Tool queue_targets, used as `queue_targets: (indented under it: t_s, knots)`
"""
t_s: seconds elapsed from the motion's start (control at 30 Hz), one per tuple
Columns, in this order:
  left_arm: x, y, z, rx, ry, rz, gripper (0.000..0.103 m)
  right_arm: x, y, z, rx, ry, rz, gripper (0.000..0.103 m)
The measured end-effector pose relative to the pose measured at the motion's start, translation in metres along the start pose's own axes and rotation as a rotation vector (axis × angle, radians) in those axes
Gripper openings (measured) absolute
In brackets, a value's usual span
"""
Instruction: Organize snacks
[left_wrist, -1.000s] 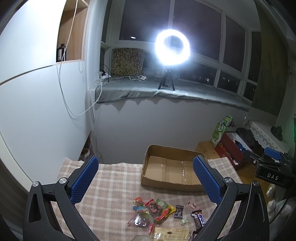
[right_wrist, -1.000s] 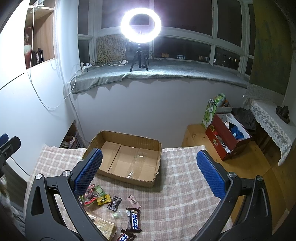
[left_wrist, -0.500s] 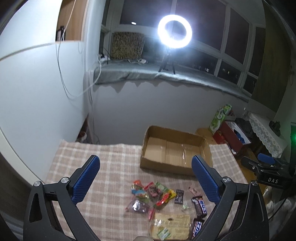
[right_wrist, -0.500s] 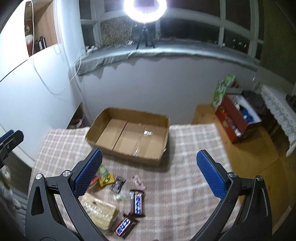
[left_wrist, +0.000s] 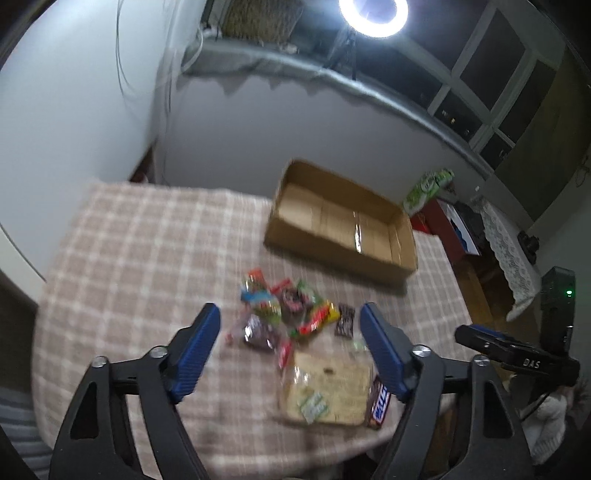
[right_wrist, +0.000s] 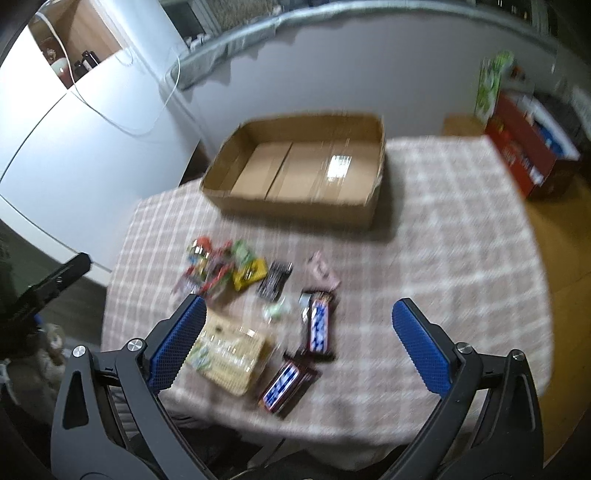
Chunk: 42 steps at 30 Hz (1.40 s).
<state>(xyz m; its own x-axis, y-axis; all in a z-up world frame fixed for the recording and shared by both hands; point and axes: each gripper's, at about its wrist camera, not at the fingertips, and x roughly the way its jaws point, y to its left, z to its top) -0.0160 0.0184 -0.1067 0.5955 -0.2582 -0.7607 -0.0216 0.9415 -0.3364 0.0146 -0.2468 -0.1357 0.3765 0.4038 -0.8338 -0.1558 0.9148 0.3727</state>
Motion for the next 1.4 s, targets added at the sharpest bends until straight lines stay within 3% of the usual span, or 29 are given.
queue_targets:
  t_s: [0.17,0.23,0.4,0.57,0.8,1.03,1.4]
  knots:
    - [0.022,0.005,-0.016,-0.031,0.115,-0.075,0.069,0.026,-0.004,-0.016,0.046,0.102,0.08,0.095]
    - [0.031,0.008,-0.022,-0.057,0.158,-0.097,0.065,0.037,0.0,-0.022,0.049,0.144,0.116,0.085]
    - [0.046,0.011,-0.037,-0.074,0.223,-0.125,0.057,0.061,0.009,-0.034,0.053,0.23,0.179,0.075]
    - [0.058,0.014,-0.048,-0.069,0.279,-0.142,0.055,0.078,0.013,-0.043,0.054,0.284,0.204,0.073]
    - [0.073,0.021,-0.055,-0.085,0.324,-0.153,0.051,0.092,0.011,-0.049,0.065,0.331,0.217,0.068]
    - [0.084,0.025,-0.059,-0.088,0.356,-0.164,0.047,0.107,0.016,-0.049,0.074,0.372,0.25,0.053]
    - [0.091,0.021,-0.065,-0.074,0.388,-0.191,0.043,0.124,0.024,-0.052,0.059,0.411,0.265,0.048]
